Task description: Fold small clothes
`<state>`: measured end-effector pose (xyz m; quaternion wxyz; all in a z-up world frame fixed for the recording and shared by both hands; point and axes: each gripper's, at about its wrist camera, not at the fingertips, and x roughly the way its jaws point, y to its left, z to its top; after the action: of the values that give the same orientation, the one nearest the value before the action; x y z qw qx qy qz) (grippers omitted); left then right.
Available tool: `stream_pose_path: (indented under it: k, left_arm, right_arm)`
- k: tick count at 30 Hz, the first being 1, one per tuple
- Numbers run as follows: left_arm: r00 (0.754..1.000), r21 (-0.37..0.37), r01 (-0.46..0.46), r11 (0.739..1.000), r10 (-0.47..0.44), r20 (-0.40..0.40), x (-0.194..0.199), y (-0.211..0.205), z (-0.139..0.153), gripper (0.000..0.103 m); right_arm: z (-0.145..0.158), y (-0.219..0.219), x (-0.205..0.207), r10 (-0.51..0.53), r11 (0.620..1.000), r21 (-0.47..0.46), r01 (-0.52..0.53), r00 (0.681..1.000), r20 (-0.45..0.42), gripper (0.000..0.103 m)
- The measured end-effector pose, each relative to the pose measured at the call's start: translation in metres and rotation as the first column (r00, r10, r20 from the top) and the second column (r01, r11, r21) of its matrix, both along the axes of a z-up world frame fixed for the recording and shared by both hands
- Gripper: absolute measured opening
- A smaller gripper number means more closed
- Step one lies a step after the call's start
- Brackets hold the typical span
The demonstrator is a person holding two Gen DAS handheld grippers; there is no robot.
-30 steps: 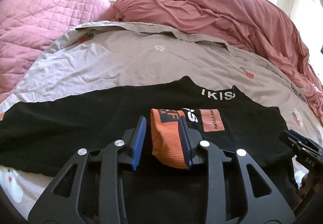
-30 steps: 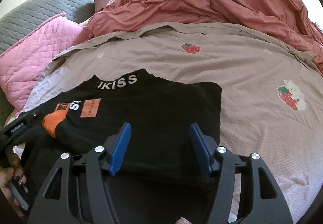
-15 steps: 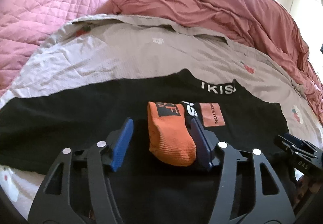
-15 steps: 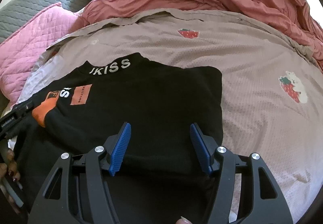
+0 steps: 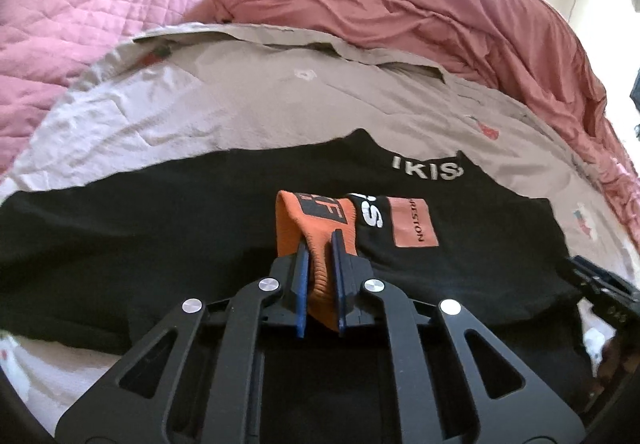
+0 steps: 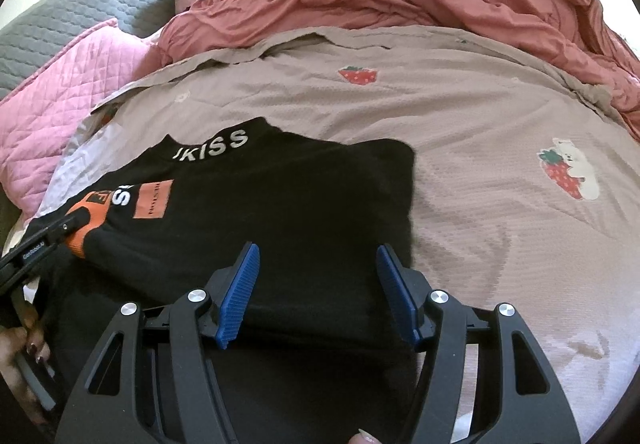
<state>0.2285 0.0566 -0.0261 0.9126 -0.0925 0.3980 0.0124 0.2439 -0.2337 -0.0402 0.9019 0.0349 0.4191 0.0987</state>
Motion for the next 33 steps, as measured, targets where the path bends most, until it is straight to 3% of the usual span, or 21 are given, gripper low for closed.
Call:
stream_pose_path:
  k: [5,9,11,20,22,24,27,33]
  left_arm:
    - [0.999,0.03,-0.028,0.999,0.028,-0.016,0.0,0.003,-0.002,0.009]
    - [0.999,0.054,-0.037,0.998,0.035,0.036,-0.008,0.002,0.009,0.03]
    - [0.999,0.055,-0.028,0.998,0.025,0.042,-0.011,0.0,0.01,0.032]
    - [1.0,0.062,-0.017,0.998,0.018,-0.017,-0.008,-0.004,-0.002,0.051]
    - [1.0,0.075,-0.025,0.997,0.025,0.001,-0.01,-0.004,0.002,0.067]
    - [0.999,0.085,-0.033,0.996,0.032,0.021,-0.013,-0.004,0.006,0.075]
    - [0.999,0.086,-0.035,0.996,0.032,0.031,-0.016,-0.004,0.009,0.08]
    - [0.996,0.091,-0.057,0.994,0.05,0.071,-0.029,0.0,0.022,0.088]
  right_arm:
    - [-0.004,-0.013,0.001,-0.037,0.999,-0.006,0.037,0.999,-0.01,0.06]
    - [0.002,-0.009,-0.004,-0.009,1.0,0.008,0.009,0.999,0.032,0.06]
    - [0.003,-0.003,-0.004,0.023,1.0,0.008,-0.023,0.999,0.038,0.06]
    - [-0.024,0.013,0.004,0.073,0.997,-0.031,-0.075,0.995,-0.064,0.06]
    - [-0.022,0.013,0.003,0.073,0.997,-0.033,-0.075,0.996,-0.059,0.06]
    - [-0.019,0.012,0.001,0.073,0.997,-0.027,-0.074,0.996,-0.046,0.06]
    - [-0.014,0.011,-0.002,0.074,0.997,-0.016,-0.074,0.997,-0.025,0.069]
    - [-0.003,0.014,-0.007,0.077,0.997,-0.016,-0.077,0.997,0.01,0.069]
